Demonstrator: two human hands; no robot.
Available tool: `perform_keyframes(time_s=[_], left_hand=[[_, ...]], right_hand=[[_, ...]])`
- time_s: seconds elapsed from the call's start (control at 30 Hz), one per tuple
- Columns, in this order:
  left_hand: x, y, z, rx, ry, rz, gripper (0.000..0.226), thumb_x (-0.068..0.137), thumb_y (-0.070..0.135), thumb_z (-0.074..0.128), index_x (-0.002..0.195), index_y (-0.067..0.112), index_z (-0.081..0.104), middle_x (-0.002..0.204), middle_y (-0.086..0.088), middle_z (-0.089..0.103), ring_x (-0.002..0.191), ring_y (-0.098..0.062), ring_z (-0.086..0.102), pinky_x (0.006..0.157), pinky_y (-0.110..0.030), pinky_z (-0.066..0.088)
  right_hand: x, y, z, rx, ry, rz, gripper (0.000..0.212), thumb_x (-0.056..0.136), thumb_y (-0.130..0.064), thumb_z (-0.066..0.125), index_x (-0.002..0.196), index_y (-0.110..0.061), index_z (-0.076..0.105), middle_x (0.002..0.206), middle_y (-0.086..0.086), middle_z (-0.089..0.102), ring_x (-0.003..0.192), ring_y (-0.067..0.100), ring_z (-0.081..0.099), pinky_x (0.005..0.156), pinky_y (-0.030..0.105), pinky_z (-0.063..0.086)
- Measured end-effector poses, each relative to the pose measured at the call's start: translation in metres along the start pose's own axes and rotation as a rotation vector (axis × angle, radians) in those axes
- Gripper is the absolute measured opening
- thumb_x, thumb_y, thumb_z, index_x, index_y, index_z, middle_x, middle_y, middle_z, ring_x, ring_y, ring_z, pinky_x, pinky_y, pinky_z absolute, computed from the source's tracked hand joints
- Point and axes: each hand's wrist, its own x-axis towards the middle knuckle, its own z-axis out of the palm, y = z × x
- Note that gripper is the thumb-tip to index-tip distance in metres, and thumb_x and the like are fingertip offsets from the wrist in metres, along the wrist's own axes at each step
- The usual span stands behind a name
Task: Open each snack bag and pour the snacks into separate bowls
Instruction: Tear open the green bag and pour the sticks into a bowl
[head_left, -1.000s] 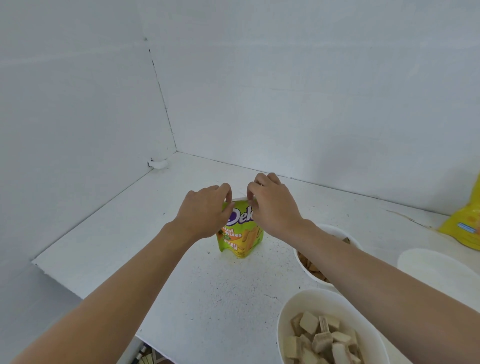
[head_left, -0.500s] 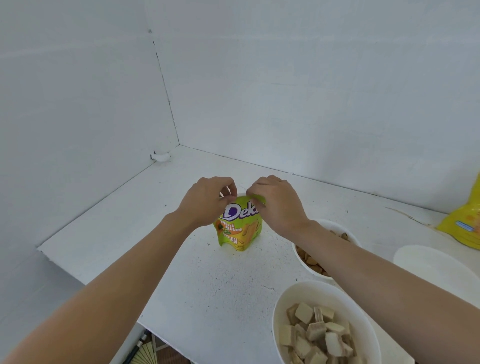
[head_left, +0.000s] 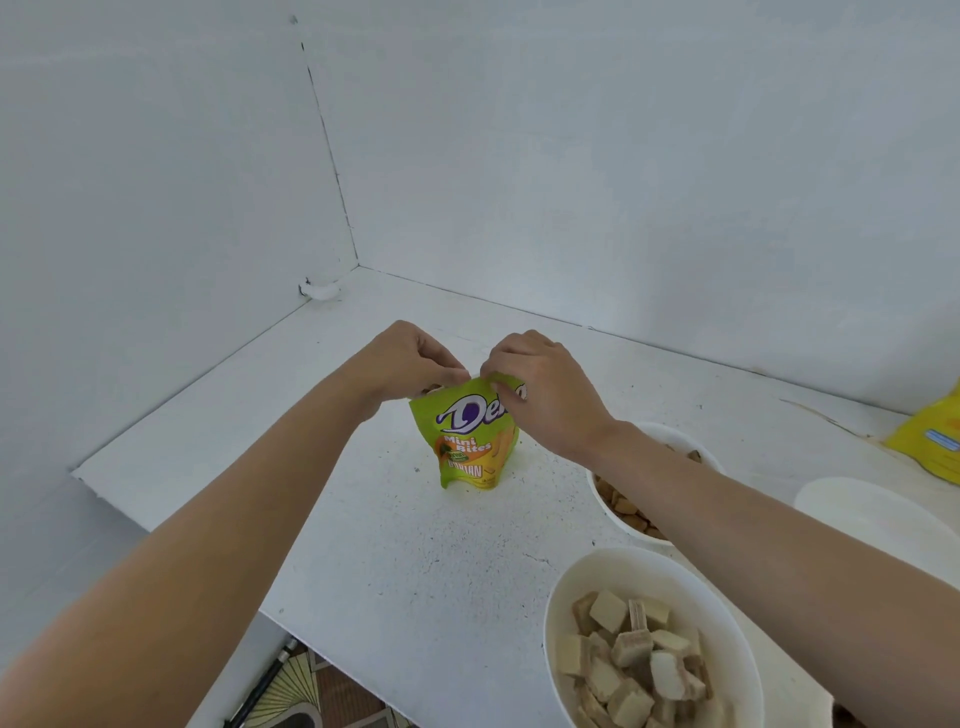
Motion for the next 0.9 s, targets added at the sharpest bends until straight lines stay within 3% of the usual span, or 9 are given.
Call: perform_keyframes(time_s=[0.1,0.27,0.47,0.6,0.7,0.8,0.9], left_hand=[[0.000,-0.004,-0.004,-0.046,-0.065,-0.021,0.011,0.088,0.017,0.078,0.094,0.009,0.082,0.090,-0.010,0.080,0.096,-0.026,0.074,0.091,-0.037,0.060],[-0.003,-0.004,-0.009,-0.021,-0.099,0.038,0.010,0.089,0.017,0.076,0.095,0.011,0.082,0.088,-0.007,0.080,0.097,-0.027,0.074,0.089,-0.035,0.061],[-0.003,-0.007,-0.003,-0.030,-0.052,0.061,0.007,0.085,0.016,0.080,0.090,0.011,0.083,0.086,-0.015,0.078,0.082,-0.025,0.066,0.091,-0.050,0.057],[-0.003,-0.003,-0.003,-0.052,-0.058,0.080,0.012,0.082,0.010,0.082,0.094,0.006,0.081,0.086,-0.015,0.079,0.083,-0.024,0.071,0.084,-0.039,0.061],[-0.003,-0.001,-0.005,-0.054,-0.156,0.041,0.024,0.082,0.008,0.082,0.104,0.004,0.075,0.089,-0.014,0.079,0.088,-0.027,0.077,0.084,-0.035,0.063],[-0.001,0.000,-0.004,0.086,-0.195,0.064,0.020,0.085,0.010,0.079,0.105,0.005,0.077,0.089,-0.009,0.080,0.090,-0.027,0.076,0.085,-0.034,0.062],[-0.003,0.005,0.001,0.158,-0.142,0.104,0.012,0.087,0.007,0.074,0.098,0.004,0.080,0.082,-0.004,0.078,0.078,-0.019,0.074,0.066,-0.022,0.059]], right_hand=[[0.000,0.002,0.001,0.043,0.006,-0.021,0.008,0.089,-0.008,0.067,0.093,-0.014,0.071,0.098,-0.004,0.066,0.095,0.018,0.055,0.079,0.039,0.048],[0.005,0.001,-0.002,-0.004,-0.021,-0.082,0.009,0.089,-0.005,0.065,0.091,-0.014,0.065,0.096,-0.004,0.059,0.094,0.017,0.048,0.079,0.040,0.048],[0.006,0.001,-0.001,-0.029,-0.085,-0.081,0.010,0.094,-0.006,0.057,0.091,-0.015,0.056,0.090,-0.006,0.056,0.090,0.017,0.044,0.077,0.046,0.046],[0.005,0.004,-0.005,-0.010,-0.138,-0.122,0.014,0.095,-0.002,0.053,0.094,-0.015,0.055,0.095,-0.006,0.052,0.091,0.016,0.041,0.077,0.045,0.047],[0.004,0.004,-0.008,-0.010,-0.162,-0.164,0.012,0.096,-0.002,0.051,0.094,-0.014,0.055,0.100,-0.004,0.054,0.094,0.017,0.041,0.077,0.043,0.047],[0.001,0.003,-0.009,-0.023,-0.156,-0.189,0.014,0.095,-0.001,0.051,0.093,-0.014,0.055,0.102,-0.005,0.055,0.097,0.019,0.043,0.077,0.042,0.047],[-0.001,0.002,-0.010,-0.049,-0.144,-0.201,0.014,0.094,0.000,0.052,0.093,-0.013,0.058,0.104,-0.005,0.057,0.100,0.020,0.044,0.079,0.041,0.048]])
